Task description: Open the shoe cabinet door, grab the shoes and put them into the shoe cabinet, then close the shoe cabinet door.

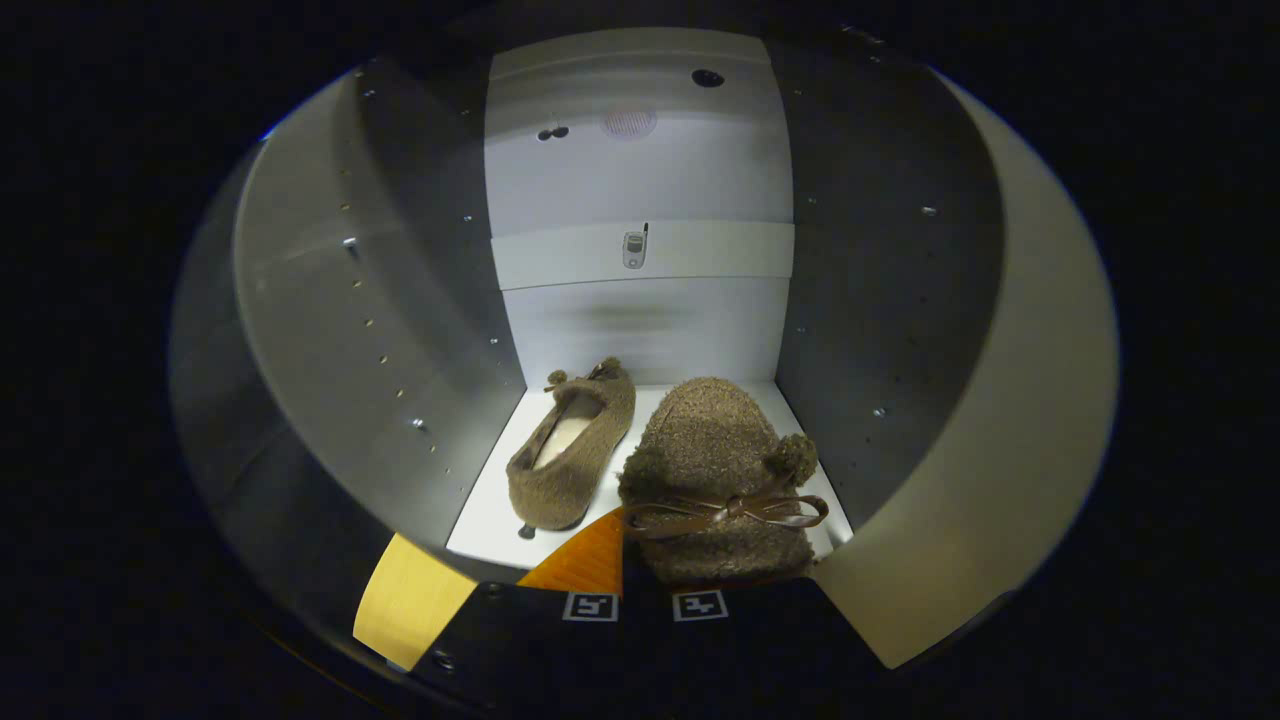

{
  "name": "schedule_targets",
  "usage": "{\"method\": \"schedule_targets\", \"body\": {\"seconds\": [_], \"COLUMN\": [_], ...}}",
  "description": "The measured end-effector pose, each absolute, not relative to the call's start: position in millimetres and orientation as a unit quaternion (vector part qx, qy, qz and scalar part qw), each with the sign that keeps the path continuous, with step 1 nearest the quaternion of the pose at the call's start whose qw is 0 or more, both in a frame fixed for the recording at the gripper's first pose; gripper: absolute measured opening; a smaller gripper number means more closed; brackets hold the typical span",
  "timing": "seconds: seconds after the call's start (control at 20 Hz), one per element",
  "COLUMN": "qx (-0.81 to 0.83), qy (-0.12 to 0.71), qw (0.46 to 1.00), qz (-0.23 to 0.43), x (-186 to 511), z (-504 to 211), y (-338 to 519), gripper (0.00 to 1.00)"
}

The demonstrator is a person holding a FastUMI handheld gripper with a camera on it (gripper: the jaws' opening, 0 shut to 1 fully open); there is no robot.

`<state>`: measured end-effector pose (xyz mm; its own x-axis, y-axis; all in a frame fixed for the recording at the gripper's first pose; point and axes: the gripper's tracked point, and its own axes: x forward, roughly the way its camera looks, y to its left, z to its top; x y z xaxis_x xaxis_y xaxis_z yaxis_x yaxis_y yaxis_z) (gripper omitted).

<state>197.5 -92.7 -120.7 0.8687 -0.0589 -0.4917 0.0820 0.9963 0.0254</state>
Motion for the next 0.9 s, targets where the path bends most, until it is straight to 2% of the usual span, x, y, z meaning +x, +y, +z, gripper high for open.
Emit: {"method": "schedule_targets", "body": {"seconds": [0.35,0.9], "qx": [0.032,0.037], "qy": [0.292,0.323], "qw": [0.954,0.942], "qz": [-0.062,-0.082], "x": [296,367], "z": [-153,-200], "y": [-113,-127], "gripper": [0.05,0.05]}}
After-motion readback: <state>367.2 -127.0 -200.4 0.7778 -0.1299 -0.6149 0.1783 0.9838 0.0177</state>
